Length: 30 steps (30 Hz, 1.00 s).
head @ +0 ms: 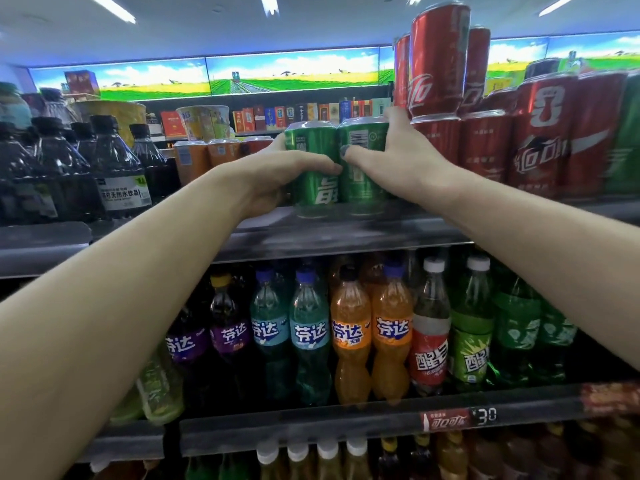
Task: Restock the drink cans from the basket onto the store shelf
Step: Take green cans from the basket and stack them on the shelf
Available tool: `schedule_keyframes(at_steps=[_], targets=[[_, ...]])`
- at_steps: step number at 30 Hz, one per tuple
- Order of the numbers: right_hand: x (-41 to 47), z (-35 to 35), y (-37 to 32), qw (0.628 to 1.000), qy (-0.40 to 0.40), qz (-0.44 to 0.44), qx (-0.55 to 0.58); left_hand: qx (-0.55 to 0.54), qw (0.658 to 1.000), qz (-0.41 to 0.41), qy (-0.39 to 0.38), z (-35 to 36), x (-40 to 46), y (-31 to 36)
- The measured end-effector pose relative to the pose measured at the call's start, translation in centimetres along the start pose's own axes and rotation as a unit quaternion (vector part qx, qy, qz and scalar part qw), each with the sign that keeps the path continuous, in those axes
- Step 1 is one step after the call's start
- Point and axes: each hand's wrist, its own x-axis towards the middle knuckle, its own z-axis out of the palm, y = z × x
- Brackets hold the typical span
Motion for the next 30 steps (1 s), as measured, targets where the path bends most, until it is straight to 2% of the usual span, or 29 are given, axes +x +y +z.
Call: schedule_keyframes(at_steps=[3,5,7,15,23,30], targets=[[-1.1,0.1,-0.3,0.987,0.045,-0.079,-0.132,0.021,0.999,-0.004,-0.029,-0.4,-0.5,0.2],[-1.4,0.1,0.1,0.954,0.090,-0.142,-0.249,0.020,0.998,-0.015,-0.066,-1.1,-0.7,0.4],[-1.4,-0.3,0.4,0.925,0.126,-0.187,-0.307,0.013,0.996,-0.028,-0.086,-1.5,-0.5,0.4],[-0.9,-0.5,2.8,0.938,0.143,-0.199,-0.245,0.115,0.990,-0.042,-0.069,0.5,0.3,0.9],[-1.0,0.3,4.3,0.931,0.183,-0.224,-0.225,0.110,0.992,-0.061,-0.008,1.9,1.3,0.8],[-1.0,0.6,4.6,0.908,0.211,-0.233,-0.278,0.096,0.993,-0.057,0.042,2.2,2.4,-0.2]])
